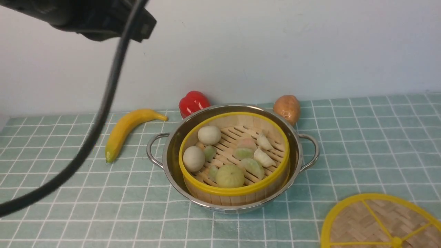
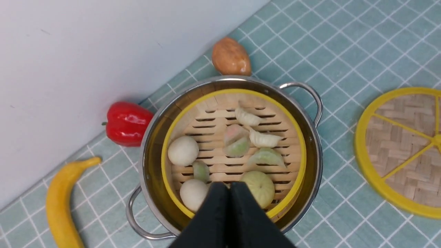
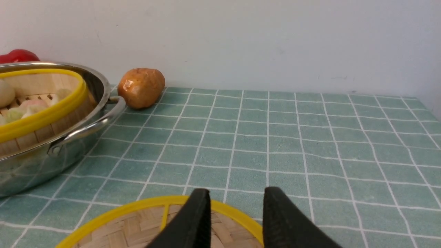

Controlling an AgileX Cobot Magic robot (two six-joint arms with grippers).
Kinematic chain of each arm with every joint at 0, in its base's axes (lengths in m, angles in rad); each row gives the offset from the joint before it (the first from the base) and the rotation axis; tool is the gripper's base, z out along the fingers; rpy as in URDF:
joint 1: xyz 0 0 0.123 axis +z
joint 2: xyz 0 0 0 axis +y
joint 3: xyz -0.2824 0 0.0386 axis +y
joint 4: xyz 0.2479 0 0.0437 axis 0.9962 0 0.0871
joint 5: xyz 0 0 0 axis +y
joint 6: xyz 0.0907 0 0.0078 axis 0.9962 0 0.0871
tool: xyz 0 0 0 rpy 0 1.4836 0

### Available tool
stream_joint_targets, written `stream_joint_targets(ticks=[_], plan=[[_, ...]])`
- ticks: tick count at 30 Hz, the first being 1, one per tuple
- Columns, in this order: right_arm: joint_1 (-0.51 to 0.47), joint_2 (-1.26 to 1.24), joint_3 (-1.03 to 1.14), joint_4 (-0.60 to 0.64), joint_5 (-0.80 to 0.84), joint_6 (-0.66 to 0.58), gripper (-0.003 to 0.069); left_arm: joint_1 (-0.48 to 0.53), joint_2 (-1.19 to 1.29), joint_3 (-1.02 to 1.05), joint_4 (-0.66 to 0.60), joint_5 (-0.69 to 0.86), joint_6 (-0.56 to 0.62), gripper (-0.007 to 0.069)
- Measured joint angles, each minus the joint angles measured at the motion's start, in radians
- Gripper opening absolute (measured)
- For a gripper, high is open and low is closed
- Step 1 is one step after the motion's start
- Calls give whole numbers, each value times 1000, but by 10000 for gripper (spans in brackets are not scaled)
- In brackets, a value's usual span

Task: Place the steamer in the pot on the blue tablecloth, and put the lid on the steamer.
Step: 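Move the gripper down to the bamboo steamer lid and grasp its center knob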

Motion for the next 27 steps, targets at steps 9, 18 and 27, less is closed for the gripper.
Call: stream_joint_targets(ticks=[9,18,27], plan=[[0,0,0,0,0,0,240,89,-100,127,1,-142,2,-8],[0,0,0,0,0,0,240,470,-546,954,-84,-617,72,12],[0,0,0,0,0,0,240,615,-1004,1516,-119,-827,106,22]])
